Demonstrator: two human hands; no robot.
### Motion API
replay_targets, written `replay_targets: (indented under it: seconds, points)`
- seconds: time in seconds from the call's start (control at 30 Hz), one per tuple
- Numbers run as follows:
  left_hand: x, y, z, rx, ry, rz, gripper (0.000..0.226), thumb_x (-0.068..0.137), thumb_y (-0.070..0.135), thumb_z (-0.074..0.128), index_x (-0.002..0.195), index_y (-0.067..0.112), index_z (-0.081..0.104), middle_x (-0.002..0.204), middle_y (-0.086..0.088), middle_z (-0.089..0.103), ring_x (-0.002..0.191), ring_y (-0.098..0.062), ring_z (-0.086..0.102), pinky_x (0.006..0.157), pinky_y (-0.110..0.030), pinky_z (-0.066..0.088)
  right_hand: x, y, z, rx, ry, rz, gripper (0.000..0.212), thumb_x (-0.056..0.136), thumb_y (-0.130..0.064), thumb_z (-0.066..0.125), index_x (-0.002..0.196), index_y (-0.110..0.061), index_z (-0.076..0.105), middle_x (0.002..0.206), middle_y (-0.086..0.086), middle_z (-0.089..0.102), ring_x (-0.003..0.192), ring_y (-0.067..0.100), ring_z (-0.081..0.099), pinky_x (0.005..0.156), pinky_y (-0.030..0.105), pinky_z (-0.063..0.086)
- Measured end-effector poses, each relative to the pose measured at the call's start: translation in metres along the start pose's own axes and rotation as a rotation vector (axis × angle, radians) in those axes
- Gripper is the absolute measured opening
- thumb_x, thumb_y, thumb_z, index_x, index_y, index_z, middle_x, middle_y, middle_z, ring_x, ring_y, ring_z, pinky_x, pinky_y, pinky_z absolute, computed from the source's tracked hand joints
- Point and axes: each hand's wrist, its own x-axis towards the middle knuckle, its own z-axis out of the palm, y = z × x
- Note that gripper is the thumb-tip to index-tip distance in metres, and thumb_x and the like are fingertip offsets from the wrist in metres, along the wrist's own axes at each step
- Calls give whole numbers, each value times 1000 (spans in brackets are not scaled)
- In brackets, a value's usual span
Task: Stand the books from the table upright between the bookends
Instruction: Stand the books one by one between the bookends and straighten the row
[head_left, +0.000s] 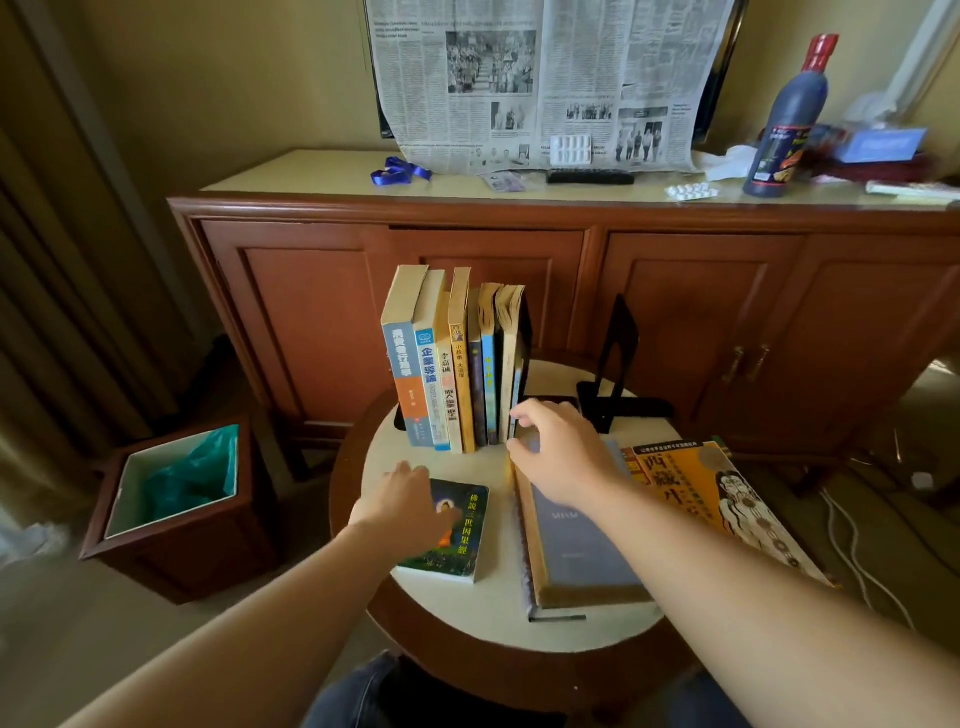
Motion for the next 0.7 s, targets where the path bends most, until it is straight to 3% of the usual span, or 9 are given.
replay_targets:
  seconds: [0.07,0.13,0.27,0.37,0.47,0.57,0.7]
  points:
    - [-8,-2,14,-28,-44,-116,61,84,74,66,113,21,60,103,2,54,86,-14,60,68,-27,56,-17,-2,7,31,32,-53,37,96,-39,64,132,-31,57,122,-9,61,114,14,54,88,35,53]
    - [-11,-2,23,-16,-66,-189,71,77,78,71,118,21,59,106,0,56,86,-17,63,68,-26,58,-31,-4,14,51,23,-65,36,96,-40,65,129,-30,59,123,-10,59,113,12,52,89,32,51]
    - [-7,-2,29,-270,-118,-285,69,70,62,88,118,20,61,96,1,67,81,-16,70,58,-20,54,-47,-4,25,68,51,-82,35,95,-38,68,127,-28,60,121,-10,60,112,10,53,90,27,50]
    - [-4,-2,25,-434,-185,-351,55,82,44,86,123,17,60,102,-1,67,91,-15,70,71,-21,58,-54,-5,25,93,89,-95,30,95,-36,68,123,-26,64,113,-10,62,105,7,54,85,24,52]
    - [-11,4,10,-696,-181,-421,39,98,22,70,132,15,51,109,-8,64,95,-19,68,80,-30,61,-55,-6,23,159,112,-79,15,95,-32,68,109,-26,68,95,-12,67,89,4,61,75,27,57]
    - [-21,13,-10,-874,-58,-368,30,101,18,64,128,21,51,110,-8,65,94,-23,72,80,-39,66,-46,-13,18,273,56,64,10,95,-38,68,96,-29,71,84,-14,69,80,5,66,71,29,60]
    - [-31,34,-37,-892,208,-101,25,97,24,74,116,26,58,108,6,67,92,-13,71,71,-30,64,-28,-36,6,441,-17,230,43,84,-69,66,91,-27,70,81,-8,72,74,11,71,66,35,63]
